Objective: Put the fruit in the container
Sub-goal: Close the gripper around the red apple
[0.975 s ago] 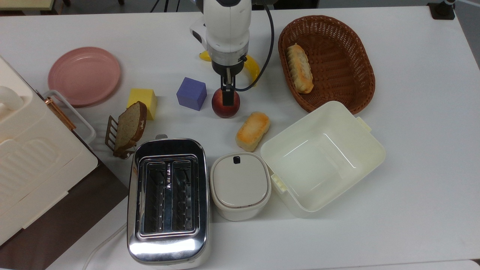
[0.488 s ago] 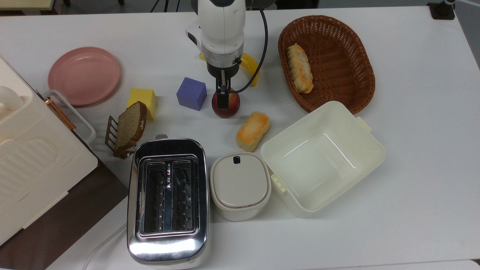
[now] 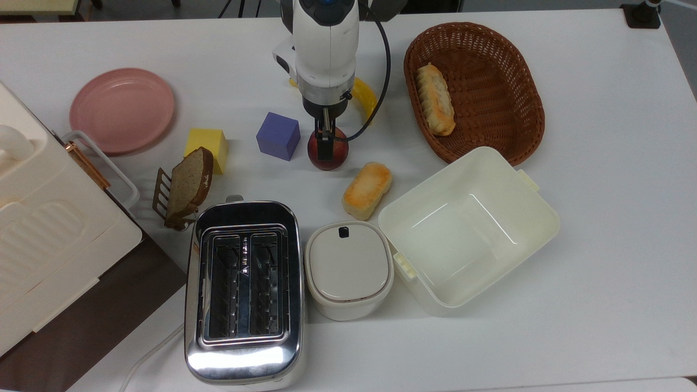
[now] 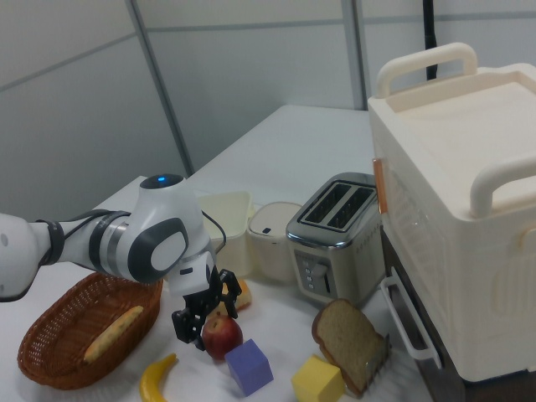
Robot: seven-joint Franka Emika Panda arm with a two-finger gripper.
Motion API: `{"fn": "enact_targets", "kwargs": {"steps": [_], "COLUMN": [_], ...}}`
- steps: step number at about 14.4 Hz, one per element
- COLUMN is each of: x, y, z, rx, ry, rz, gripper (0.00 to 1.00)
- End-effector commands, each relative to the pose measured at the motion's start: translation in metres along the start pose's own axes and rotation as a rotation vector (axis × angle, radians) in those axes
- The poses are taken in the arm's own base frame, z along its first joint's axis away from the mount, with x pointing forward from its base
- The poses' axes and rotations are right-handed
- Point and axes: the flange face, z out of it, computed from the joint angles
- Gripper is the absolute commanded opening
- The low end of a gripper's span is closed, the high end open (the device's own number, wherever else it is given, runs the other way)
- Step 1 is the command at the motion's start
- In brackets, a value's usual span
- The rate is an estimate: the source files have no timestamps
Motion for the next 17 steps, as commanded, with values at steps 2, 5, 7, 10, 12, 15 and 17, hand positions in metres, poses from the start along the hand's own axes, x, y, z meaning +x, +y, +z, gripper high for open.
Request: {"fn": "enact_targets", "kwargs": {"steps": [2, 5, 7, 10, 12, 15, 17], "x": [-0.002, -0.002, -0.002, -0.013, -0.014, -0.015, -0.018], "y": [0.000, -0.002, -0.003, -0.003, -0.002, -0.005, -0.012], "z": [0.015, 0.022, 0.022, 0.026, 0.025, 0.015, -0.009], "rx": [0.021, 0.023, 0.028, 0.023, 0.021, 0.033, 0.076], "ry": [0.027, 0.039, 0.065, 0.095, 0.093, 0.096, 0.095], "rz": [-0.001, -0.014, -0.045, -0.155, -0.191, -0.200, -0.203], "gripper": [1.00, 1.00, 0.64, 0.38, 0.34, 0.33, 0.34]}}
